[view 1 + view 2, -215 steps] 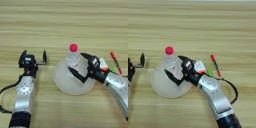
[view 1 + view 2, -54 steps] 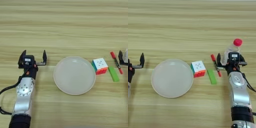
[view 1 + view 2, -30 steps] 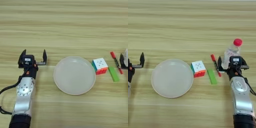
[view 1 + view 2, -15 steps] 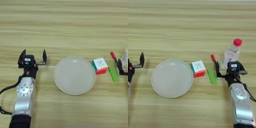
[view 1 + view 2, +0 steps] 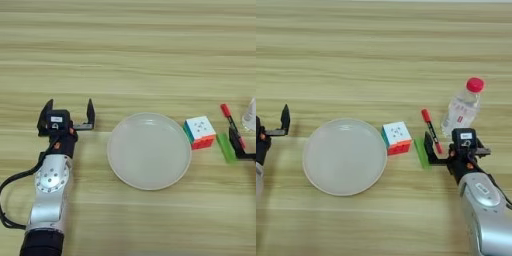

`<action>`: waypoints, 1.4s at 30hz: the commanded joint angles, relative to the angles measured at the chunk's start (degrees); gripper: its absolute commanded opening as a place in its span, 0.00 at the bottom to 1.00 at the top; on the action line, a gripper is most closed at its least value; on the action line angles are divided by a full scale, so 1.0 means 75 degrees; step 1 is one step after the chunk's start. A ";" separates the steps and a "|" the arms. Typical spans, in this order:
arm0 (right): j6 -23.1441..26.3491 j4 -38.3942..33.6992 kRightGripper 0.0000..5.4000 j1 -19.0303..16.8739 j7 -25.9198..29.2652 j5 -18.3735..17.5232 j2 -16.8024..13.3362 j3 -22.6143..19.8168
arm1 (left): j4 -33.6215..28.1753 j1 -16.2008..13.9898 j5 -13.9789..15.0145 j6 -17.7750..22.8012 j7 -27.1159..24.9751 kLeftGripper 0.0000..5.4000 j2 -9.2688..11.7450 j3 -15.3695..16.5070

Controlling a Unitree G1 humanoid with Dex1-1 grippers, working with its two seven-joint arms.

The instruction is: Move the objects on the table

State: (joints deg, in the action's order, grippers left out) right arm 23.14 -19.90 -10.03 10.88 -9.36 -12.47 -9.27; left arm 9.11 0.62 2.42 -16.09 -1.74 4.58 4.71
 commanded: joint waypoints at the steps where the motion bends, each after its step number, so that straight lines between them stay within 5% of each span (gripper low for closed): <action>1: 0.0237 -0.0370 0.99 -0.0098 0.0254 -0.0289 0.0035 0.0219 | -0.0078 -0.0055 -0.0103 0.0104 0.0040 1.00 -0.0010 -0.0028; 15: -0.0444 -0.0600 0.99 -0.0180 0.0555 -0.0376 0.0106 0.0657 | 0.0013 -0.0029 -0.0127 0.0115 0.0067 1.00 0.0045 -0.0040; 24: -0.1756 0.0595 0.99 0.0079 0.0766 -0.0058 0.0455 0.1395 | 0.0052 -0.0031 -0.0105 0.0124 0.0054 1.00 0.0074 -0.0025; 42: -0.2583 0.2088 0.99 0.0651 0.0615 0.0387 0.0672 0.1724 | 0.0119 0.0003 -0.0070 0.0097 0.0042 1.00 0.0113 -0.0016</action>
State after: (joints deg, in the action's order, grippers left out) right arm 4.22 -5.32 -5.88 15.59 -6.78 -7.44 4.07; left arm 9.64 0.61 2.42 -16.01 -1.43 5.21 4.38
